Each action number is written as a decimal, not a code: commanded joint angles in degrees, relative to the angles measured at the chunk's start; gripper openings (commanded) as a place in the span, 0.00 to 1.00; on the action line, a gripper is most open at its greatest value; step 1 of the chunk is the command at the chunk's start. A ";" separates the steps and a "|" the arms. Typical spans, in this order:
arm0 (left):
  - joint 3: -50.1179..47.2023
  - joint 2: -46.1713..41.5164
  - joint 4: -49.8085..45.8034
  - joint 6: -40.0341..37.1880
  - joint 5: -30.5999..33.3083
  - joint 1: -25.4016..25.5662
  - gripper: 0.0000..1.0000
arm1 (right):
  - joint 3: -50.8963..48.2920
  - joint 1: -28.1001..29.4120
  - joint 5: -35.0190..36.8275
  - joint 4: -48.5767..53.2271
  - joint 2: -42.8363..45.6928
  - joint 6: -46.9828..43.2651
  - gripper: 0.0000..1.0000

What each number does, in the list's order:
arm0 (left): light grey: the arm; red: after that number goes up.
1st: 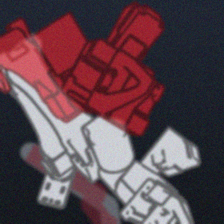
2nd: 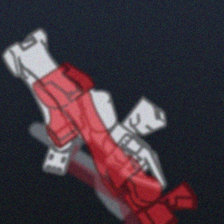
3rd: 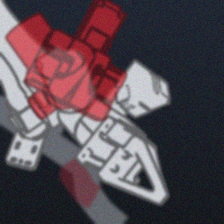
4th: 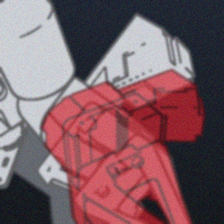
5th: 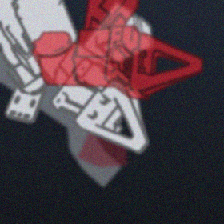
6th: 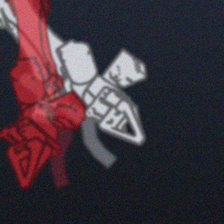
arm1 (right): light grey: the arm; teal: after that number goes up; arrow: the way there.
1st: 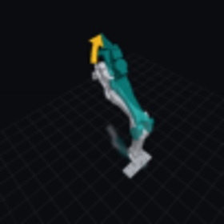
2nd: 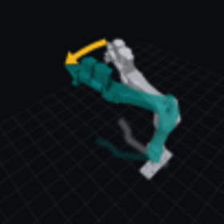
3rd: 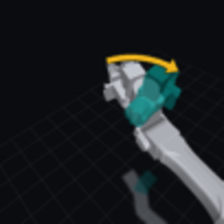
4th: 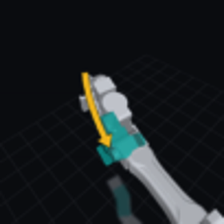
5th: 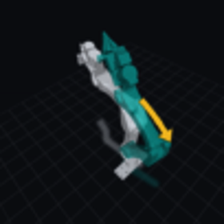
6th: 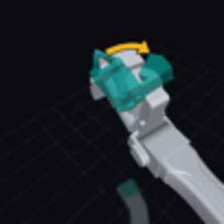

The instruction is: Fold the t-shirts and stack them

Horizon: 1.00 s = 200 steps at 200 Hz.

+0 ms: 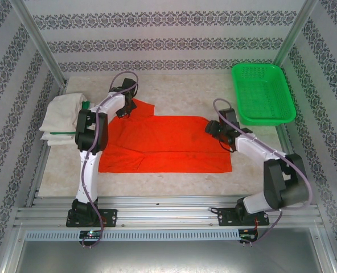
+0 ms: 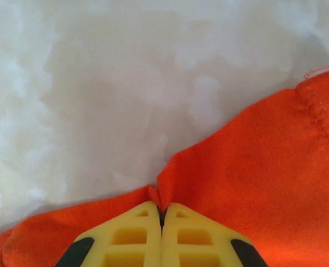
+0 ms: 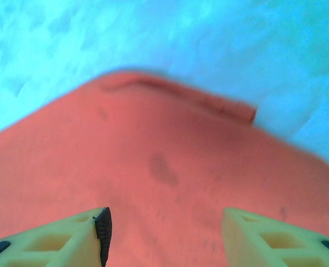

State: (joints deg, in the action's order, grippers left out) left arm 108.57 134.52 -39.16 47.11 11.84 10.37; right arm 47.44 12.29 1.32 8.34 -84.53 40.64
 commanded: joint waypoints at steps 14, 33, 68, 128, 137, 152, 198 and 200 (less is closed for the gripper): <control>-5.76 -1.15 -1.96 0.89 -3.92 -0.70 0.00 | 7.89 -2.56 3.95 1.25 -8.02 0.65 0.53; -7.93 -2.37 -0.62 0.93 -4.33 -1.03 0.00 | 12.89 -2.44 2.86 2.57 -13.04 -0.71 0.50; -9.50 -3.80 0.53 0.40 -5.41 -1.84 0.00 | 17.96 -2.64 0.42 4.45 -19.74 -4.43 0.51; -10.75 -4.53 1.10 0.06 -6.18 -2.09 0.00 | 21.51 -3.75 -9.99 7.05 -26.68 -10.11 0.50; -10.84 -4.61 1.10 0.10 -6.29 -2.06 0.00 | 21.48 -3.43 -10.41 7.45 -26.37 -11.07 0.45; -11.08 -4.83 1.15 0.04 -6.22 -2.08 0.00 | 20.24 -3.29 -12.01 6.42 -25.02 -11.97 0.36; -11.54 -5.44 1.27 -0.02 -6.08 -2.11 0.00 | 16.37 0.72 -3.17 7.15 -18.54 -18.15 0.14; -11.61 -5.53 1.30 -0.01 -6.11 -2.11 0.00 | 16.19 1.02 -2.49 7.18 -18.25 -18.50 0.14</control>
State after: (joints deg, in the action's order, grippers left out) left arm 99.33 129.03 -34.00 47.22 6.81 8.88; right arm 65.41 10.46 -6.57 14.00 -107.98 26.94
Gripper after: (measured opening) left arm 0.042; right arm 0.143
